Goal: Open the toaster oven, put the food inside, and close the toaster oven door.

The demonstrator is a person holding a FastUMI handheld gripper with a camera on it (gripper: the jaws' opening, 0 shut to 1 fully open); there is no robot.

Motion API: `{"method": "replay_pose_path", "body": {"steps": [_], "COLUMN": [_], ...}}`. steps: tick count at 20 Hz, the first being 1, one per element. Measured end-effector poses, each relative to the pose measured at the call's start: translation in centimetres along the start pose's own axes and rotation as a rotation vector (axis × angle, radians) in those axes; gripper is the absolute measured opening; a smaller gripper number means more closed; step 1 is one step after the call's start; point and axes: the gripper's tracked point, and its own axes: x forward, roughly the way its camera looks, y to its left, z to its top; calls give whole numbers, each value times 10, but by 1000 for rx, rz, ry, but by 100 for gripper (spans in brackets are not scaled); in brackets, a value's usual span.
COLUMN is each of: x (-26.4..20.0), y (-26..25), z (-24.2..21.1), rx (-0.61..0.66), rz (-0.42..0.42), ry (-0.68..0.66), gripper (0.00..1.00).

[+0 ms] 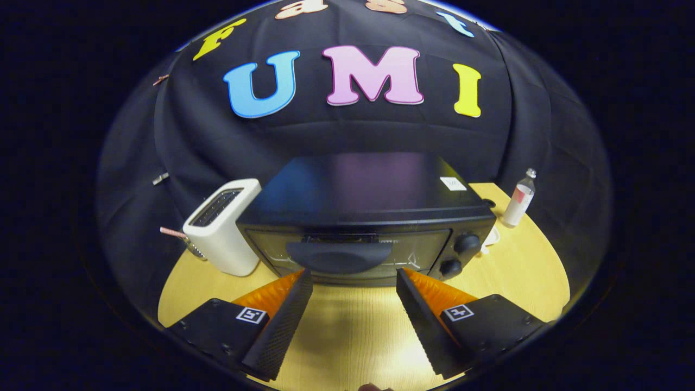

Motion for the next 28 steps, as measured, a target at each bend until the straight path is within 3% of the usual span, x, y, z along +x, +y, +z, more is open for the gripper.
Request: {"method": "replay_pose_path", "body": {"steps": [3, 9, 14, 16, 20, 28], "x": [-25, -108, -181, -199, -214, -195], "y": [-10, -55, -79, -87, -75, -52], "z": [41, 132, 148, 147, 149, 164], "rx": [-40, -78, -13, -44, -72, -95], "rz": [11, -52, -107, -137, -126, -70], "ry": [-110, -362, -435, -449, -458, -466], "gripper": [100, 100, 100, 100, 100, 100]}}
